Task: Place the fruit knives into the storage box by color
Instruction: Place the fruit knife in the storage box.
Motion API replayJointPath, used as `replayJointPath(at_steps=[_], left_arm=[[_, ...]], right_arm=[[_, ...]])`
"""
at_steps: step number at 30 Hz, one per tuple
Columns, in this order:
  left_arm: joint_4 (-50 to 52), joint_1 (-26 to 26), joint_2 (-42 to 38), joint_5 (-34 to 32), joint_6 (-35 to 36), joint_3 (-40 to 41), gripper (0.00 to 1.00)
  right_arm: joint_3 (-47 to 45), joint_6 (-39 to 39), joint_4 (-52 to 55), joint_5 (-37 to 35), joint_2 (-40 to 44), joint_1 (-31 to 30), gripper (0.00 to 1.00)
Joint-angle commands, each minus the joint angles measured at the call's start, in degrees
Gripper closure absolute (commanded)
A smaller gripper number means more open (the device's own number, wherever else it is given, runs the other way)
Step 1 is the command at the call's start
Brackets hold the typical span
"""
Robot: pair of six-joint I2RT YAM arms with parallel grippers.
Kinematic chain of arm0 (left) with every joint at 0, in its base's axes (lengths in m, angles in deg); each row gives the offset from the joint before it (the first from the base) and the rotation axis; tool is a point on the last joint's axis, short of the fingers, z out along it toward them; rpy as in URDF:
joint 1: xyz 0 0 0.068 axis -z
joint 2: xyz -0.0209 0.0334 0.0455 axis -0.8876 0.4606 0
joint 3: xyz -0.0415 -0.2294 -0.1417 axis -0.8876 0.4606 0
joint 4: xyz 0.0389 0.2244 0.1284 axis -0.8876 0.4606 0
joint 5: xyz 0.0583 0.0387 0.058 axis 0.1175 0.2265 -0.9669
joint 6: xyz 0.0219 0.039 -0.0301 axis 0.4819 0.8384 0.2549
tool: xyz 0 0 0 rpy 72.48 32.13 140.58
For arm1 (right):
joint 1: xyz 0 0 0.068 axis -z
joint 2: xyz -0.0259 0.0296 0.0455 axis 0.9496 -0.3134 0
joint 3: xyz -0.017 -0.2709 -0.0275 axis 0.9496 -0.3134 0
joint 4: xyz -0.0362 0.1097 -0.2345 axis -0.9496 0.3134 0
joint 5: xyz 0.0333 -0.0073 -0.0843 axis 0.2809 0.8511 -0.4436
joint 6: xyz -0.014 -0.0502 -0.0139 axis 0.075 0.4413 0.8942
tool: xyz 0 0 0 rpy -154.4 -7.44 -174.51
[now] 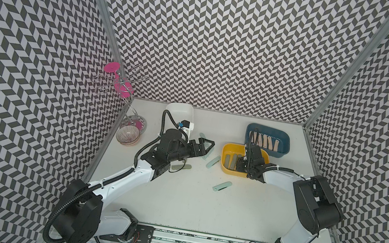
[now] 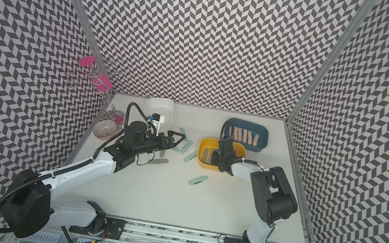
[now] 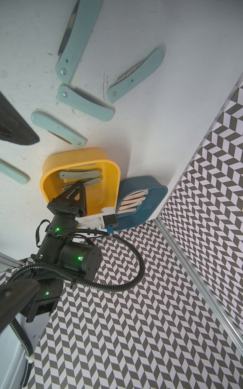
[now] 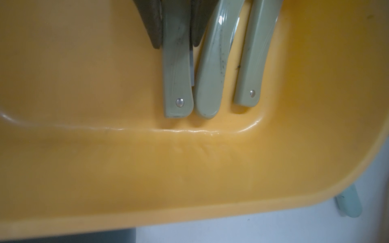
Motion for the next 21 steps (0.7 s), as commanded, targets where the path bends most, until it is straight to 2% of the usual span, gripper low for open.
replayJointPath(at_steps=[1, 2, 6, 13, 18, 21], left_arm=[[-1.7, 0.3, 0.4, -0.7, -0.5, -1.4, 0.0], [-1.8, 0.4, 0.3, -0.8, -0.5, -1.3, 0.0], [-1.4, 0.5, 0.2, -1.1, -0.5, -1.4, 0.0], [0.3, 0.5, -1.7, -2.5, 0.7, -1.0, 0.0], [2.4, 0.3, -4.2, -4.2, 2.0, 0.0, 0.0], [3.5, -0.3, -6.3, -5.0, 2.7, 1.2, 0.0]], right_arm=[[1.9, 0.6, -2.2, 0.0, -0.8, 0.3, 0.76], [2.2, 0.5, -1.6, -0.2, -0.7, 0.3, 0.71], [3.6, 0.1, 0.6, -0.6, 1.7, 0.6, 0.65], [6.8, -0.5, 5.1, 0.2, 10.2, 0.9, 0.46], [9.4, 0.0, 7.6, 3.5, 14.7, 0.9, 0.28], [9.9, 0.4, 7.5, 7.0, 16.7, 0.9, 0.22]])
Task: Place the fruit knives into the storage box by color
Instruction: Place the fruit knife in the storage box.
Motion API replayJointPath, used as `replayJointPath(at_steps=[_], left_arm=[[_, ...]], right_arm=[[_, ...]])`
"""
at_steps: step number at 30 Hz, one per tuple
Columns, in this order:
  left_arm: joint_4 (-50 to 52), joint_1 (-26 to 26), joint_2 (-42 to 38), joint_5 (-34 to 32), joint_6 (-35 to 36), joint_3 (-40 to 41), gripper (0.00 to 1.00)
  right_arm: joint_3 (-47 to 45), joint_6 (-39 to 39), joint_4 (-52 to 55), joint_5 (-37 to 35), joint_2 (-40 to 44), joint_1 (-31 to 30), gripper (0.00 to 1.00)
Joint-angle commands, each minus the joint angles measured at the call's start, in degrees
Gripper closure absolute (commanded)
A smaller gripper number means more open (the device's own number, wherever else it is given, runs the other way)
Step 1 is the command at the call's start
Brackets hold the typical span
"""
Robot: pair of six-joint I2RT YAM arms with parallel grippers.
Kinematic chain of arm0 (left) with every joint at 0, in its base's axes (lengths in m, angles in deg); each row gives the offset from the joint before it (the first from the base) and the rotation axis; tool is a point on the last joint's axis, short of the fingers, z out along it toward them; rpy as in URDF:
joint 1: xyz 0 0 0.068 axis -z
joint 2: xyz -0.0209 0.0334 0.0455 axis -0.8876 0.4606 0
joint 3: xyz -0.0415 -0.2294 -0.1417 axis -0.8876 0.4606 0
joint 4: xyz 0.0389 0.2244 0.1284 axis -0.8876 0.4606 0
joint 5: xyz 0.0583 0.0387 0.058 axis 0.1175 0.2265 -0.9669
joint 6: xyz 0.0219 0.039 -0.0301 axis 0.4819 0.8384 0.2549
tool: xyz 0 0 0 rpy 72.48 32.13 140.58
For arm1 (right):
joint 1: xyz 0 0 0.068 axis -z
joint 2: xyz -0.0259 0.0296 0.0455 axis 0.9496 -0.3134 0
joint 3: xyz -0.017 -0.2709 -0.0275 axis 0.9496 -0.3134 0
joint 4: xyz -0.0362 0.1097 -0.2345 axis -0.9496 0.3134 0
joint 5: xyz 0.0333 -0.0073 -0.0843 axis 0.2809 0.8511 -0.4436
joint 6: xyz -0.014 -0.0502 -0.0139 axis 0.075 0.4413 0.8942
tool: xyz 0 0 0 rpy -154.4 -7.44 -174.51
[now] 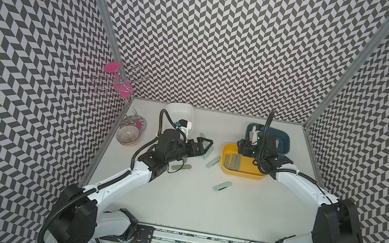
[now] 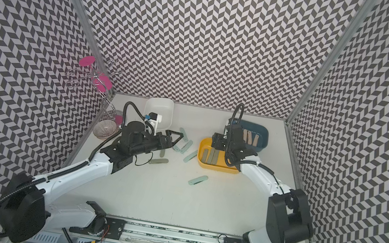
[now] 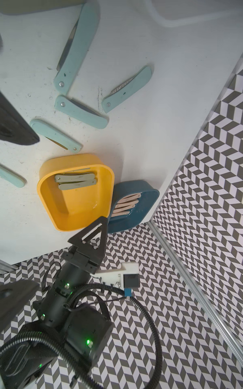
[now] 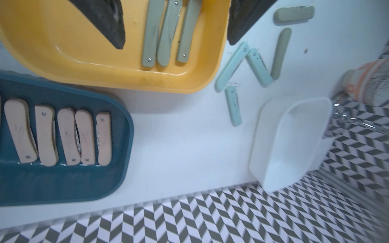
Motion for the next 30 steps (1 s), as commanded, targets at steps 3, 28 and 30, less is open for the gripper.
replayJointPath(at_steps=[3, 28, 30], left_arm=[[2.9, -1.4, -4.7, -2.3, 2.1, 2.2, 0.0], [14.3, -26.9, -17.3, 4.8, 8.6, 12.1, 0.0], [13.6, -27.6, -17.3, 5.6, 8.2, 12.5, 0.0]], right_arm=[[0.5, -0.6, -0.2, 7.1, 3.7, 0.1, 0.16], [14.5, 5.0, -1.6, 7.3, -26.1, -26.6, 0.17], [16.2, 5.4, -1.5, 7.4, -28.2, -26.6, 0.17]])
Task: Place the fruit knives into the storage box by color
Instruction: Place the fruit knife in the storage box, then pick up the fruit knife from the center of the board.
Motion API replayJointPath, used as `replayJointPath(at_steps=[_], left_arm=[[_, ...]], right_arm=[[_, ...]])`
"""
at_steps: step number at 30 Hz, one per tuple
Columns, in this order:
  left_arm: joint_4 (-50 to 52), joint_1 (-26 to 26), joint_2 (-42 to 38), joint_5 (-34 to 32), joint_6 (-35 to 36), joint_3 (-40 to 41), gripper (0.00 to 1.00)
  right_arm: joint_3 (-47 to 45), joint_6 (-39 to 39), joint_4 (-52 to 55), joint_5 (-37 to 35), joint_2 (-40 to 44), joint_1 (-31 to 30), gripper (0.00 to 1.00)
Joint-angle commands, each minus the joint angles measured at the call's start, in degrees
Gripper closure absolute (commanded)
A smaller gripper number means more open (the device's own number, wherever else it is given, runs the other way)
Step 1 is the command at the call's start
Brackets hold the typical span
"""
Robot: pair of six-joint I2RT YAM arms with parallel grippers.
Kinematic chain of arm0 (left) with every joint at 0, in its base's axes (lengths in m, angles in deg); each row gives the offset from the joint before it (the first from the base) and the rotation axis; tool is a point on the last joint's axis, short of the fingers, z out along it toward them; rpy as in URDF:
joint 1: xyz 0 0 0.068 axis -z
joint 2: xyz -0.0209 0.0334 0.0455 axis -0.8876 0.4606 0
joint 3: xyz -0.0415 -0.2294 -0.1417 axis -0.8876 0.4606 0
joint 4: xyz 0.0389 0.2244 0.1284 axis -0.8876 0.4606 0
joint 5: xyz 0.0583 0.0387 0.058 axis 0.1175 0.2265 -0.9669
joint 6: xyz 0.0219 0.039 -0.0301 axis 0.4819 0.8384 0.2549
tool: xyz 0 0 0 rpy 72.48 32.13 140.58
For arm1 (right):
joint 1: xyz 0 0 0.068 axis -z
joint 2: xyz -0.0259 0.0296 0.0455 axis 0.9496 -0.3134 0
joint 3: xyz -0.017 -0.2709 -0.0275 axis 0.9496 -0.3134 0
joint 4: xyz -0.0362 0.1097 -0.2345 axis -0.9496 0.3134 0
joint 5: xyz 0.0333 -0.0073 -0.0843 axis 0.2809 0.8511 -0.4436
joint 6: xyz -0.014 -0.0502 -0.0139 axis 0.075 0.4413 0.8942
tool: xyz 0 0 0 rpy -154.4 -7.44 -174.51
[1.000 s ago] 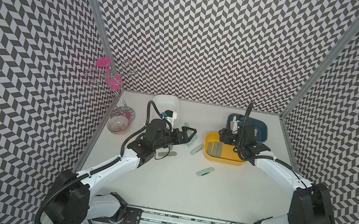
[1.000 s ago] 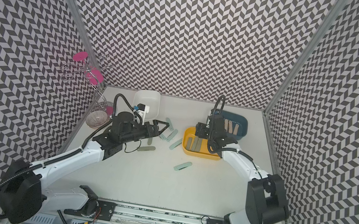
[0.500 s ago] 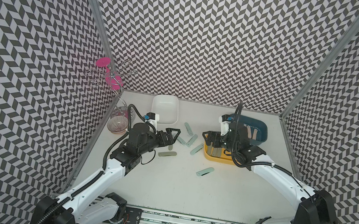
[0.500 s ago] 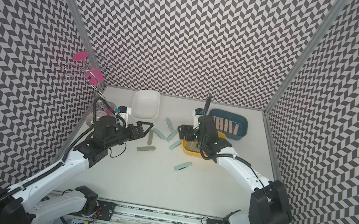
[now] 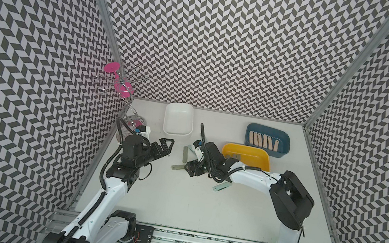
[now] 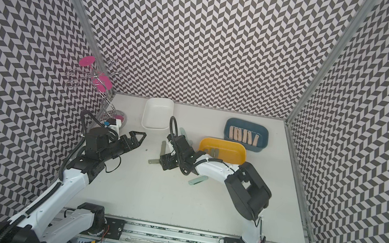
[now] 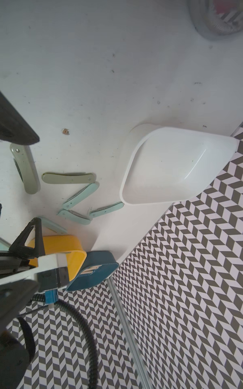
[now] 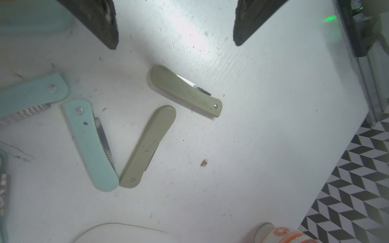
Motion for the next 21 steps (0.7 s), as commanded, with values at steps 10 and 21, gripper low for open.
replayJointPath(at_steps=[10, 21], left_arm=[[-1.5, -1.0, 0.5, 4.1, 0.4, 1.4, 0.0], [-1.5, -1.4, -0.3, 4.3, 0.4, 1.2, 0.0]], right_arm=[[10.0, 4.2, 0.2, 2.3, -10.9, 0.1, 0.19], [6.3, 5.3, -0.2, 8.4, -10.9, -2.4, 0.3]])
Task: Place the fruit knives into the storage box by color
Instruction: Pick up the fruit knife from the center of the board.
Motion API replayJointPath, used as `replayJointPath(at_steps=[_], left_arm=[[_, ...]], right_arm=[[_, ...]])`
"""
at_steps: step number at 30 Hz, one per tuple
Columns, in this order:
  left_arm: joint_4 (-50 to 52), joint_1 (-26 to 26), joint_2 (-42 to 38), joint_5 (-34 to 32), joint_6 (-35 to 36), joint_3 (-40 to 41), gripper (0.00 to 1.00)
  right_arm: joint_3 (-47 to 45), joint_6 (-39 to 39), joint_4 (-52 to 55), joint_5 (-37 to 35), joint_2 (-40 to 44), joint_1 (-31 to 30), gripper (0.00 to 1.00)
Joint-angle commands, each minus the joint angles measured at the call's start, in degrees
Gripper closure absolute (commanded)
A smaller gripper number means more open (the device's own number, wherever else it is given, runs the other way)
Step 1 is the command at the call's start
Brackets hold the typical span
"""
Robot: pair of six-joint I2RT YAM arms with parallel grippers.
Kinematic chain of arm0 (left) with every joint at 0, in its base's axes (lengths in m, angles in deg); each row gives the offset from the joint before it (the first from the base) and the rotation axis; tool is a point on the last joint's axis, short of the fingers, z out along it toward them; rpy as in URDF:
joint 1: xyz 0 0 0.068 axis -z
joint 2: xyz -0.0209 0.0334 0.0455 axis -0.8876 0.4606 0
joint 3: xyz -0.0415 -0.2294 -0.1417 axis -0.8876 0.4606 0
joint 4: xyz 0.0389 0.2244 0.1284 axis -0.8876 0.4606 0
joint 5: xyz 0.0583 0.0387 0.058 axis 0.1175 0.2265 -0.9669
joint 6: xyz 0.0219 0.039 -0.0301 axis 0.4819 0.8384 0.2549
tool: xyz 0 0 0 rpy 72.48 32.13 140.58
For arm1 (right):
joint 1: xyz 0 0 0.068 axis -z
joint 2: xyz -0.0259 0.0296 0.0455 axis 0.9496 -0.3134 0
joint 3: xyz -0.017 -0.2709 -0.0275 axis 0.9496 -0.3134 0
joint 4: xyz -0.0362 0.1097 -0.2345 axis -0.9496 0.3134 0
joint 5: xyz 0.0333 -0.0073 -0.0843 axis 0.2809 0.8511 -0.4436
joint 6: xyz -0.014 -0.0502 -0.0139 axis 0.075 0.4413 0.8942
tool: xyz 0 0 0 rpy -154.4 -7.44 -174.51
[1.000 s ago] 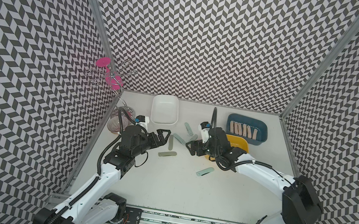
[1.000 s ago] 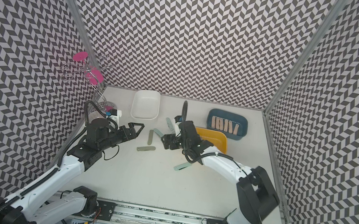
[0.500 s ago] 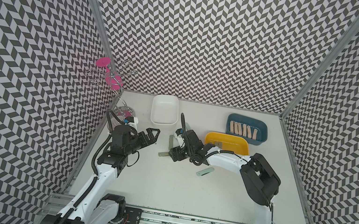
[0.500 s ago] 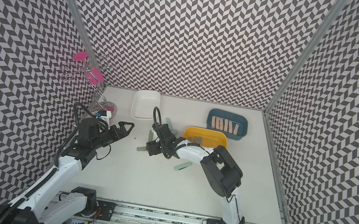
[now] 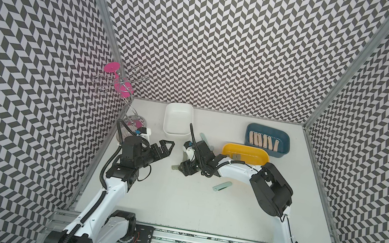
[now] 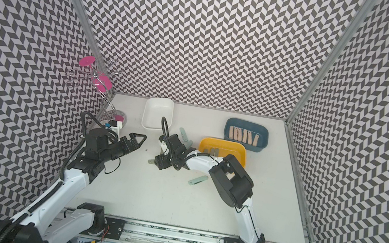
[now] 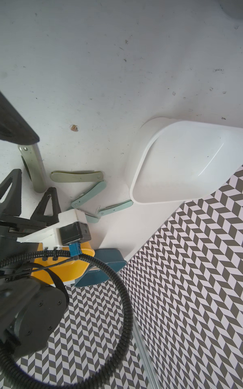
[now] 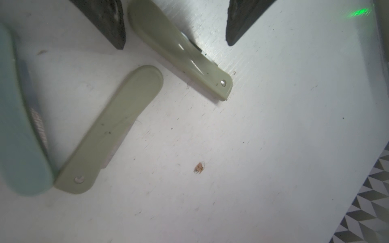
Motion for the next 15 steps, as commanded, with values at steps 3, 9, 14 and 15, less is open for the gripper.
replayJointPath(at_steps=[3, 9, 14, 15], left_arm=[[-1.4, -0.5, -0.9, 0.6, 0.2, -0.1, 0.0], [-1.5, -0.6, -1.2, 0.7, -0.1, -0.3, 0.0], [-1.3, -1.0, -1.4, 0.4, 0.1, -0.6, 0.0], [-1.3, -1.1, -1.4, 0.5, 0.1, -0.7, 0.0]], right_arm=[[-4.6, 0.2, -0.7, 2.5, 1.1, -2.5, 0.34], [-6.9, -1.4, -2.2, -3.8, 1.7, -4.7, 0.37], [-4.6, -1.4, -1.3, -9.8, 0.1, -7.1, 0.41], [-4.1, -1.5, -0.9, -11.0, -0.3, -7.4, 0.42]])
